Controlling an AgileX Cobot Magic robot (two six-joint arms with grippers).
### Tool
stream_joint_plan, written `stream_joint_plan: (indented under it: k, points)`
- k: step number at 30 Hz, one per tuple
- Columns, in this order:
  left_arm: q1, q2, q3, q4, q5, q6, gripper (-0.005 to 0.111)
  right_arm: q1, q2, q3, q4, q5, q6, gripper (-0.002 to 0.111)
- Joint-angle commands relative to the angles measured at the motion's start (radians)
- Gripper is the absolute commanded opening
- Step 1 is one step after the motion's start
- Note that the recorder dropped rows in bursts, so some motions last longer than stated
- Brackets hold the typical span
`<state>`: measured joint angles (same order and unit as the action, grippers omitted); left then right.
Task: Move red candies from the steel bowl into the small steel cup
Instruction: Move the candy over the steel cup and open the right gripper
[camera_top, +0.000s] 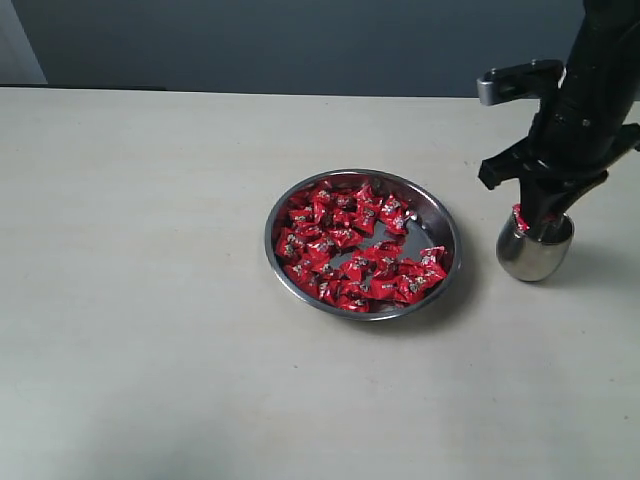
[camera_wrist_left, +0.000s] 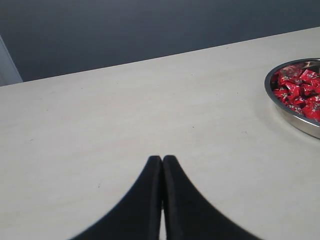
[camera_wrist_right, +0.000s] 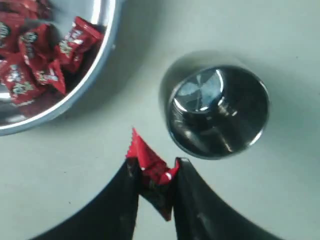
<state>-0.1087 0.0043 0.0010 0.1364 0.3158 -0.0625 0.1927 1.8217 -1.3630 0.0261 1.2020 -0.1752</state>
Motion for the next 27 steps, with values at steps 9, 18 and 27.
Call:
stream_joint_plan:
  k: [9, 18, 27]
  points:
    - [-0.003, -0.004, -0.001, -0.001, -0.006, -0.006, 0.000, -0.087, 0.011, 0.032, -0.020, -0.159, 0.030, 0.004]
    - [-0.003, -0.004, -0.001, -0.001, -0.006, -0.006, 0.000, -0.100, 0.043, 0.032, -0.016, -0.163, 0.041, 0.005]
    - [-0.003, -0.004, -0.001, -0.001, -0.006, -0.006, 0.000, -0.100, 0.043, 0.032, -0.026, -0.156, 0.041, 0.036]
